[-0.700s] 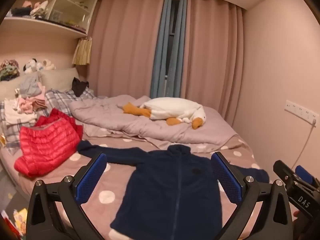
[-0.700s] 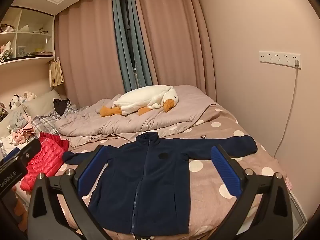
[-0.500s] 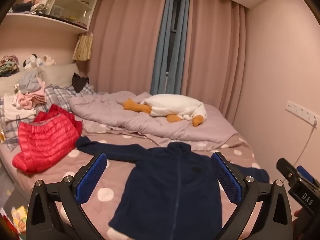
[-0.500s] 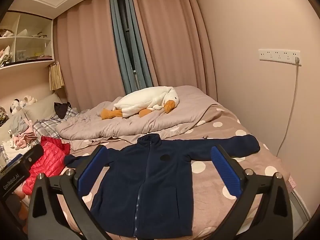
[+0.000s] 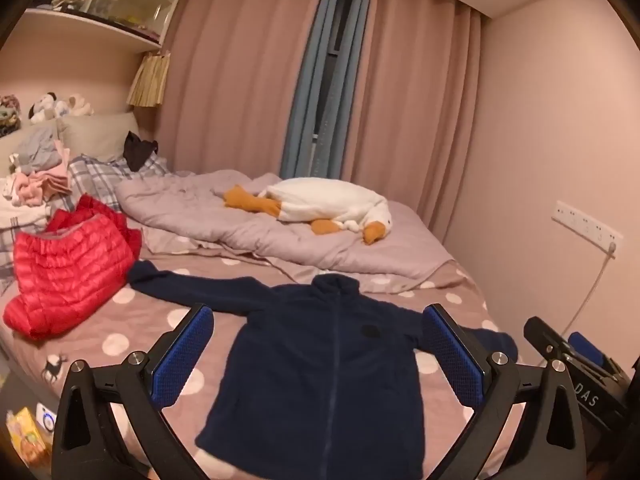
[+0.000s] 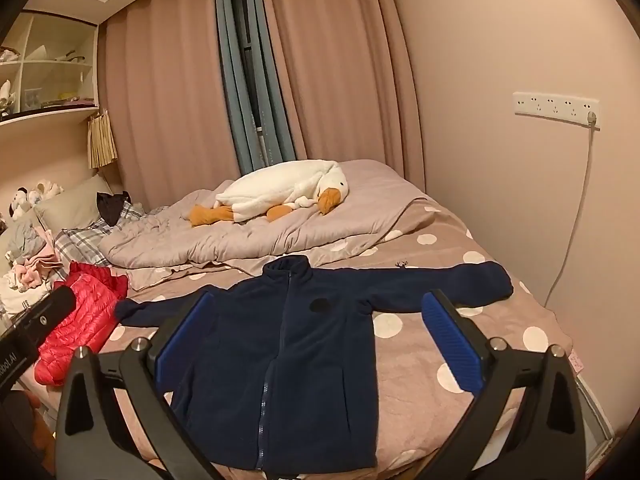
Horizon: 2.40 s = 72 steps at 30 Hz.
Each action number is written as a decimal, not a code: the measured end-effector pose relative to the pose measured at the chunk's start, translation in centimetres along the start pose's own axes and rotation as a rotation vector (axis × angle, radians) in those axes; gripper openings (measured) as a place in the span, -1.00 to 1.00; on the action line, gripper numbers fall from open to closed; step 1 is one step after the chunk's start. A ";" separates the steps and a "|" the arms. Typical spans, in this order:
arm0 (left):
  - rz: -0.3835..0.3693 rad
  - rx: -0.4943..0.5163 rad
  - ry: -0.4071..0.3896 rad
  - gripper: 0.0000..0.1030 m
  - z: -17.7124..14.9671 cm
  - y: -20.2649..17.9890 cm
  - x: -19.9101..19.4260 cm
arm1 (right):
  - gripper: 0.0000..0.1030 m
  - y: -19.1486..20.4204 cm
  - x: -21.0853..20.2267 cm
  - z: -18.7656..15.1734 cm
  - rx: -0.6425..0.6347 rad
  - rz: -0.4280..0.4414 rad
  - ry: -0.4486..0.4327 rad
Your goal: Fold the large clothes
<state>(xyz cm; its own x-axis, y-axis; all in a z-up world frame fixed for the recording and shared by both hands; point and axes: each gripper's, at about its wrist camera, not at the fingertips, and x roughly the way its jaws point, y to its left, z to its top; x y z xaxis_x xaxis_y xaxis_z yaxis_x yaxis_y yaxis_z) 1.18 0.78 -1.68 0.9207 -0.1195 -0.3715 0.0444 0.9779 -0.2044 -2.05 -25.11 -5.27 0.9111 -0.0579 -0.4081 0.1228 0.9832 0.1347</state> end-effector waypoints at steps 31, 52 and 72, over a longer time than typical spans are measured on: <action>-0.010 0.006 0.026 1.00 -0.2 -0.1 -0.3 | 1.00 -0.4 0.5 -0.1 0.029 0.013 0.009; 0.017 -0.017 0.026 1.00 -0.2 0.3 -0.1 | 1.00 -0.3 1.1 -0.1 0.034 0.007 0.021; 0.044 -0.021 0.026 1.00 -0.1 0.6 0.1 | 1.00 -0.5 1.2 -0.1 0.033 0.023 0.032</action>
<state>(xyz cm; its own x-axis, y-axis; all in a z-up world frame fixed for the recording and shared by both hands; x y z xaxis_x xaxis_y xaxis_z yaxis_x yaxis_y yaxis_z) 1.28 1.38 -1.96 0.9110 -0.0812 -0.4043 -0.0041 0.9786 -0.2059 -1.04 -25.60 -5.96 0.9008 -0.0288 -0.4332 0.1149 0.9780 0.1740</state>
